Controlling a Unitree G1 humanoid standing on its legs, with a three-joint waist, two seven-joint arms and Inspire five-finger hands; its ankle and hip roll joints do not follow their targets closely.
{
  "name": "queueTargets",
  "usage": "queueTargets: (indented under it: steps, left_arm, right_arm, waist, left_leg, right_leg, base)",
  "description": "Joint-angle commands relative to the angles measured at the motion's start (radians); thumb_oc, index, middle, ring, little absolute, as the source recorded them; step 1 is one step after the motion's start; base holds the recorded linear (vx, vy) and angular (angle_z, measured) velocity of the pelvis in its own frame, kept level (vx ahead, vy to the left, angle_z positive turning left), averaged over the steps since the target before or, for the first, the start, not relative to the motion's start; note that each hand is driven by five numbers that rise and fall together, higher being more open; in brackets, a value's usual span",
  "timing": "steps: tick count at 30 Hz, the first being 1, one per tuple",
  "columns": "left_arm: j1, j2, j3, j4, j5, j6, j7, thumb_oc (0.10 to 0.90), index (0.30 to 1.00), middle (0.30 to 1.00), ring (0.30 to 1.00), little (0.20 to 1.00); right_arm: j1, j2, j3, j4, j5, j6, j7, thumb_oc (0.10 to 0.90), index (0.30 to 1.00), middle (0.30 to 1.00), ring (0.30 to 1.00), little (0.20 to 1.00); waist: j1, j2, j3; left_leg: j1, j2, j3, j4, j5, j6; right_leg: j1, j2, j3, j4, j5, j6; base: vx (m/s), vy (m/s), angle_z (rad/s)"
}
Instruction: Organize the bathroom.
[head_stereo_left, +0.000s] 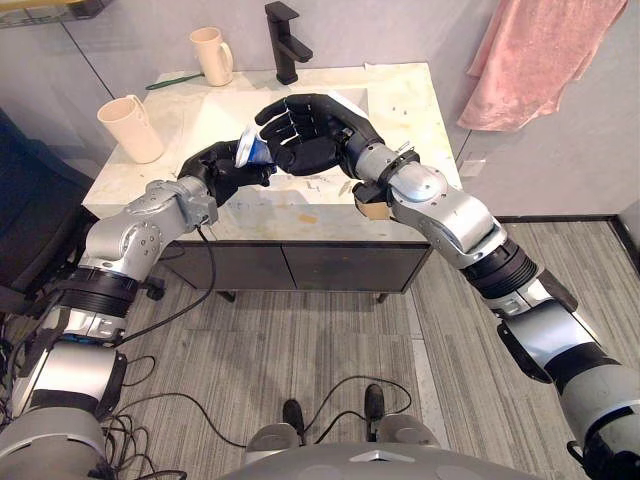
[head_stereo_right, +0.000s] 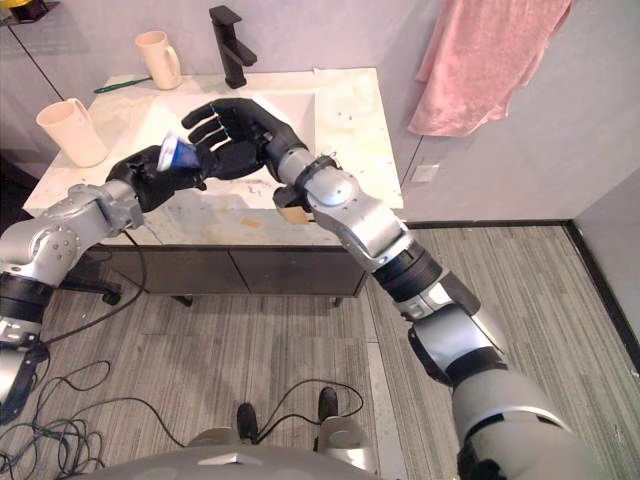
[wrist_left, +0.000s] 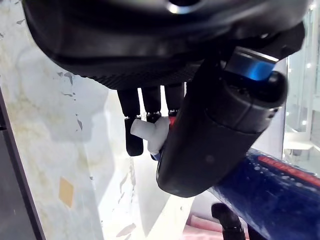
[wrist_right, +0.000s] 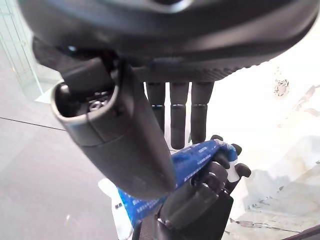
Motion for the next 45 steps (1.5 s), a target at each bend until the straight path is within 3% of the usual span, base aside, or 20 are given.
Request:
queueTargets:
  steps: [1, 8, 9, 10, 11, 18, 28, 34, 45]
  left_arm:
    - [-0.104, 0.003, 0.079, -0.077, -0.074, -0.099, -0.013, 0.4, 0.3, 0.3, 0.3, 0.3]
    - [-0.102, 0.001, 0.083, -0.078, -0.081, -0.098, -0.004, 0.4, 0.3, 0.3, 0.3, 0.3]
    - [-0.103, 0.0, 0.082, -0.076, -0.083, -0.1, -0.005, 0.4, 0.3, 0.3, 0.3, 0.3]
    - [-0.103, -0.001, 0.083, -0.075, -0.082, -0.1, -0.006, 0.4, 0.3, 0.3, 0.3, 0.3]
    - [-0.102, -0.003, 0.084, -0.076, -0.082, -0.099, -0.006, 0.4, 0.3, 0.3, 0.3, 0.3]
    - [-0.1, -0.006, 0.088, -0.084, -0.088, -0.088, -0.006, 0.4, 0.3, 0.3, 0.3, 0.3]
    - [-0.086, -0.007, 0.091, -0.083, -0.091, -0.093, -0.02, 0.4, 0.3, 0.3, 0.3, 0.3]
    - [-0.068, -0.018, 0.08, -0.096, -0.123, -0.011, -0.057, 0.4, 0.3, 0.3, 0.3, 0.3]
    - [-0.048, -0.031, 0.077, -0.125, -0.118, -0.02, -0.035, 0.4, 0.3, 0.3, 0.3, 0.3]
  right_arm:
    - [-0.13, 0.042, -0.046, -0.048, 0.021, -0.094, -0.013, 0.4, 0.3, 0.3, 0.3, 0.3]
    - [-0.128, 0.046, -0.046, -0.049, 0.016, -0.092, -0.013, 0.4, 0.3, 0.3, 0.3, 0.3]
    - [-0.13, 0.043, -0.046, -0.048, 0.014, -0.092, -0.013, 0.442, 0.364, 0.364, 0.364, 0.364]
    - [-0.131, 0.042, -0.047, -0.049, 0.006, -0.09, -0.006, 0.535, 0.502, 0.502, 0.502, 0.502]
    - [-0.131, 0.041, -0.048, -0.049, -0.008, -0.085, 0.0, 0.8, 0.9, 0.9, 0.9, 0.9]
    - [-0.151, 0.011, -0.029, -0.033, -0.131, -0.101, 0.044, 0.8, 0.9, 0.9, 0.9, 0.9]
    - [-0.162, -0.004, -0.017, -0.034, -0.105, -0.114, 0.052, 0.8, 0.9, 0.9, 0.9, 0.9]
    - [-0.165, 0.012, -0.017, -0.036, -0.103, -0.112, 0.047, 0.8, 0.9, 0.9, 0.9, 0.9]
    - [-0.153, 0.016, -0.018, -0.042, -0.078, -0.106, 0.042, 0.8, 0.9, 0.9, 0.9, 0.9]
  waist:
    - [0.005, 0.017, -0.107]
    - [0.005, 0.018, -0.108]
    - [0.004, 0.018, -0.107]
    - [0.004, 0.018, -0.107]
    - [0.003, 0.018, -0.107]
    - [0.005, 0.016, -0.113]
    - [0.008, 0.017, -0.106]
    - [0.012, 0.018, -0.103]
    - [0.011, 0.019, -0.105]
  left_leg:
    - [0.009, 0.074, 0.004, 0.118, -0.103, -0.003]
    - [0.008, 0.074, 0.003, 0.117, -0.101, -0.003]
    - [0.008, 0.074, 0.003, 0.118, -0.101, -0.004]
    - [0.008, 0.075, 0.003, 0.118, -0.101, -0.004]
    - [0.008, 0.075, 0.003, 0.119, -0.102, -0.004]
    - [0.009, 0.075, 0.003, 0.116, -0.1, -0.005]
    - [0.008, 0.072, -0.002, 0.119, -0.103, -0.006]
    - [0.005, 0.072, -0.007, 0.124, -0.1, -0.005]
    - [0.005, 0.071, -0.007, 0.126, -0.102, -0.003]
  right_leg:
    - [0.004, -0.055, 0.062, -0.004, -0.124, 0.064]
    - [0.004, -0.053, 0.063, -0.005, -0.125, 0.063]
    - [0.003, -0.053, 0.063, -0.005, -0.125, 0.063]
    - [0.003, -0.053, 0.063, -0.005, -0.126, 0.063]
    - [0.003, -0.053, 0.063, -0.005, -0.125, 0.063]
    - [0.005, -0.054, 0.061, -0.007, -0.126, 0.064]
    - [0.007, -0.056, 0.057, -0.004, -0.127, 0.063]
    - [0.008, -0.055, 0.058, -0.003, -0.126, 0.063]
    - [0.009, -0.055, 0.06, -0.002, -0.128, 0.062]
  base:
    - [0.0, 0.0, 0.0]
    - [0.0, 0.0, 0.0]
    - [0.0, 0.0, 0.0]
    - [0.0, 0.0, 0.0]
    - [0.0, 0.0, 0.0]
    - [0.0, 0.0, 0.0]
    - [0.0, 0.0, 0.0]
    - [0.0, 0.0, 0.0]
    - [0.0, 0.0, 0.0]
